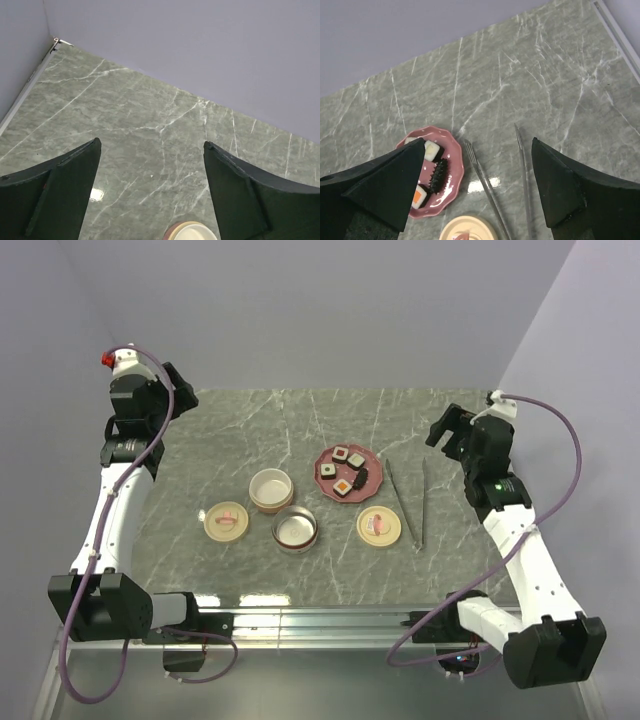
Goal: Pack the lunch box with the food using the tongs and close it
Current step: Grab the clamp with the right arm
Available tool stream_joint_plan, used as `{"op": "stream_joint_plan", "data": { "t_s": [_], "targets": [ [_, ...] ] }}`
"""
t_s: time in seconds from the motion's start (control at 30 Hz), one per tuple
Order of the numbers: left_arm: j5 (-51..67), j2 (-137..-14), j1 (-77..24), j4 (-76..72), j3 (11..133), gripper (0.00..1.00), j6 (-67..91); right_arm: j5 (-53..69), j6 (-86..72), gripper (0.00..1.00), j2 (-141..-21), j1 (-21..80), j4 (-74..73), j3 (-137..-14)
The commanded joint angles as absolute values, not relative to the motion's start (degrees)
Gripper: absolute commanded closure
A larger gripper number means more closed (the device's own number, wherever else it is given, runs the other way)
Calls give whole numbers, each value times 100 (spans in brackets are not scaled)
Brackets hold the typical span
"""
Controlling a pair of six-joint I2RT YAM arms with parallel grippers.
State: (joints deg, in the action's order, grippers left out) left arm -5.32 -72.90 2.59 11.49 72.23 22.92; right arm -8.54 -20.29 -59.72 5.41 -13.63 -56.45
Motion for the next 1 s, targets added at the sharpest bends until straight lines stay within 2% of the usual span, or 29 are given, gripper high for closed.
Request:
{"op": "stream_joint_plan", "data": {
  "t_s": [0.0,0.2,0.43,0.97],
  "targets": [
    [-545,-7277,202,1037,7295,10,2162,-975,-2004,7,-5696,589,-1301,-5493],
    [-422,-7295,176,967,7286,1,2215,-958,-2004,7,-5678,606,-1327,-5388],
    [-264,-7286,123,958,7216,1,2268,-782,-1820,7,-5853,747,-1380,-5151],
    [175,-7049,105,800,6803,1,2452,-1370,-1828,7,-7058,1511,-1555,-4421]
  ]
}}
